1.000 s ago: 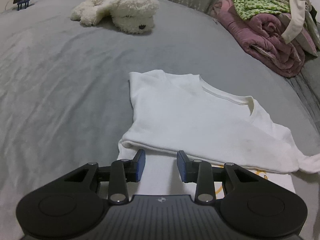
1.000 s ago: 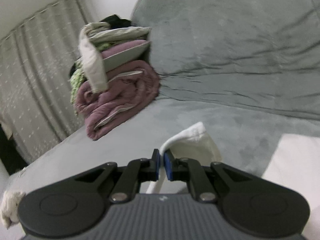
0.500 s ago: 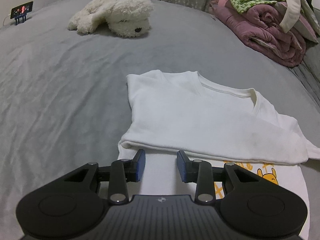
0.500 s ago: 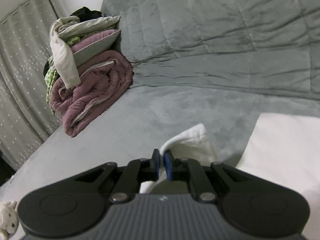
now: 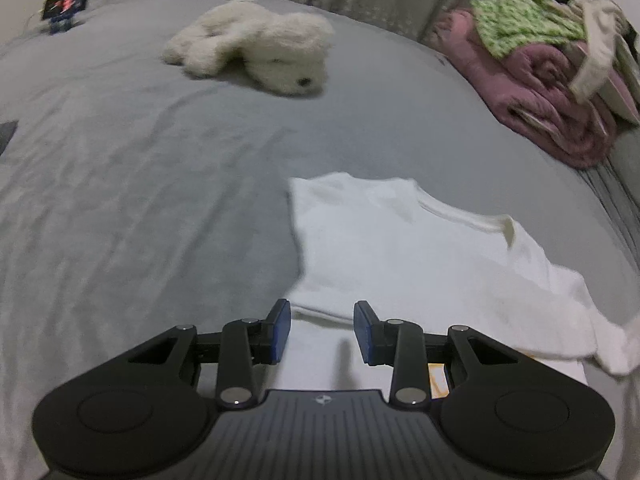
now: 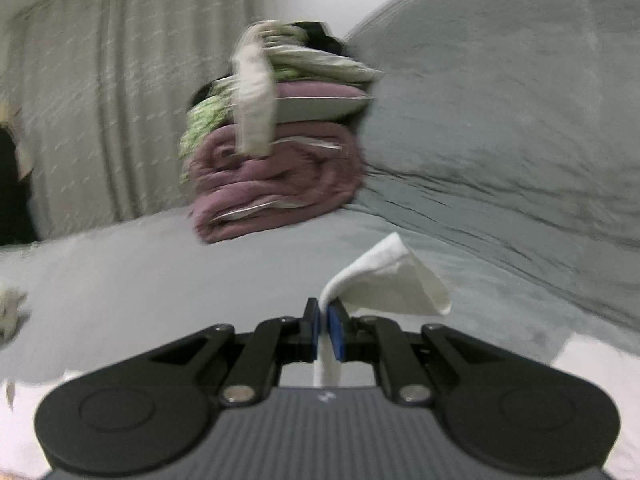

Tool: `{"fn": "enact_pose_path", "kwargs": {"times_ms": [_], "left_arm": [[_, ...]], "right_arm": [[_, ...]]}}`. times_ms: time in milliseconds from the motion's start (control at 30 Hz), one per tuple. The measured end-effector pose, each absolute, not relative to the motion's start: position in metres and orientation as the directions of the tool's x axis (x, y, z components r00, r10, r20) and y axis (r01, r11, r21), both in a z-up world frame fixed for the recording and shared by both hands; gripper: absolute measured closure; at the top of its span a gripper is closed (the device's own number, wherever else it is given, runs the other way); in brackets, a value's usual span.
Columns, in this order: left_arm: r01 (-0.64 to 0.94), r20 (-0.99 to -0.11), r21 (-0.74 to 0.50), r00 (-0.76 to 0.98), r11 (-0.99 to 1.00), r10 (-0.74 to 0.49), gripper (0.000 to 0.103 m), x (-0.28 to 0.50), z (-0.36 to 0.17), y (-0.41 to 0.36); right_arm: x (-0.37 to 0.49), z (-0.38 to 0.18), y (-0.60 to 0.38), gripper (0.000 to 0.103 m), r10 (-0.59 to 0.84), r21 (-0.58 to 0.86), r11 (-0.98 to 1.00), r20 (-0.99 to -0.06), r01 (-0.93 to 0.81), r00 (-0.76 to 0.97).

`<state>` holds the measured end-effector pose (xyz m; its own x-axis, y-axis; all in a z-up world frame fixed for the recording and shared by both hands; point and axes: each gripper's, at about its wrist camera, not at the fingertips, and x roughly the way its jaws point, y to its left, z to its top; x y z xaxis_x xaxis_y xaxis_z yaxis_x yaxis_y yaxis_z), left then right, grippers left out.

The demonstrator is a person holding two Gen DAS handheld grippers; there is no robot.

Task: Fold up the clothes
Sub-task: 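Lift the sleeve with the right gripper and carry it across the shirt, then lower the sleeve onto the shirt body and open the right gripper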

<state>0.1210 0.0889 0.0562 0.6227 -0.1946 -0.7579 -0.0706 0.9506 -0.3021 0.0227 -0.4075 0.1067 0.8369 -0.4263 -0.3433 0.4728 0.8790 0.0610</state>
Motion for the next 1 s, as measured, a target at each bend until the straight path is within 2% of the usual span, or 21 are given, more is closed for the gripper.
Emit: {"fn": "enact_pose_path", "kwargs": {"times_ms": [200, 433, 533, 667, 1000], "left_arm": [[-0.13, -0.735, -0.389, 0.64, 0.912, -0.223, 0.07, 0.122, 0.062, 0.116], [-0.191, -0.714, -0.474, 0.655, 0.859, -0.248, 0.07, 0.123, 0.062, 0.143], [-0.194, -0.712, -0.474, 0.658, 0.859, -0.244, 0.07, 0.123, 0.063, 0.145], [-0.197, -0.711, -0.473, 0.661, 0.858, -0.24, 0.07, 0.124, 0.063, 0.147], [-0.211, -0.708, -0.476, 0.667, 0.854, -0.23, 0.07, 0.124, 0.063, 0.154]], "right_arm": [[0.053, 0.107, -0.317, 0.096, -0.309, -0.069, 0.951, -0.319, 0.303, 0.896], [0.097, 0.095, -0.185, 0.096, -0.115, -0.183, 0.982, -0.34, 0.054, 0.934], [0.113, 0.079, -0.128, 0.096, -0.053, -0.228, 0.973, -0.37, -0.035, 0.928], [0.124, 0.058, -0.081, 0.096, 0.016, -0.189, 0.976, -0.433, -0.108, 0.901], [0.12, 0.034, -0.009, 0.096, 0.138, -0.274, 0.918, -0.455, -0.286, 0.88]]}}
